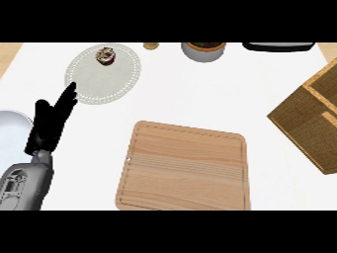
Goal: Pick the squash from the cutting board and place it in the basket
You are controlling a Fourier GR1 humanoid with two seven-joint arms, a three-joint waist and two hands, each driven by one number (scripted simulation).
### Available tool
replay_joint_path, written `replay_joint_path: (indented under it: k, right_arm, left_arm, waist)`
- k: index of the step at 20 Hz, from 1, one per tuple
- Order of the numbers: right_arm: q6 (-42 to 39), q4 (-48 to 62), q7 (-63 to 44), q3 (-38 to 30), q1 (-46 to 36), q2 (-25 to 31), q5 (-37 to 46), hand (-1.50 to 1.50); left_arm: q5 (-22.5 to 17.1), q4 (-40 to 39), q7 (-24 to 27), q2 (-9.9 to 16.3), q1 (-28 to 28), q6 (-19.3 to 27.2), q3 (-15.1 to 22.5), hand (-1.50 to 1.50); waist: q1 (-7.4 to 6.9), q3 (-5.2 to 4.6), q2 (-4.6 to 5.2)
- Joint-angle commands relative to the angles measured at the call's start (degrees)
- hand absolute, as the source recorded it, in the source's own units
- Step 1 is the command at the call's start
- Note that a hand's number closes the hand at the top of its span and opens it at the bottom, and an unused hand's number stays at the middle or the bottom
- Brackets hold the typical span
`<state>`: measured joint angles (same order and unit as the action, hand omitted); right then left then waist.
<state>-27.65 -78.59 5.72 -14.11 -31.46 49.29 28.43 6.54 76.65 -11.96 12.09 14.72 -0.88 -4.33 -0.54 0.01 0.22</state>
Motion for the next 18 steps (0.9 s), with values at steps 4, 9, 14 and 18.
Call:
replay_joint_path:
  k: [4, 9, 14, 18]
  right_arm:
    - [5.1, 12.8, 10.3, 1.7, -0.4, -1.7, 5.4, 1.50]
    - [3.2, 18.7, 6.5, -0.1, 0.7, -6.7, 1.7, -1.50]
    - [3.7, 22.6, 8.8, -1.4, -3.5, -8.8, 0.1, -1.50]
    - [7.9, 30.4, 13.4, -5.1, -7.5, -8.8, -1.4, -1.50]
  left_arm:
    - [1.3, -0.7, -0.3, -1.0, 0.5, 0.4, 0.6, 0.00]
    - [0.3, 3.9, -1.8, -0.6, -2.6, -0.6, 0.6, 0.00]
    - [1.3, -1.4, 1.4, -1.0, -0.9, 0.2, -0.3, 0.00]
    - [-0.5, 3.8, -2.4, 0.6, -1.3, -2.1, -0.8, 0.00]
  waist:
    - [0.10, 0.00, -0.04]
    - [-0.15, 0.03, -0.15]
    - [0.29, -0.02, -0.07]
    - [-0.32, 0.03, 0.03]
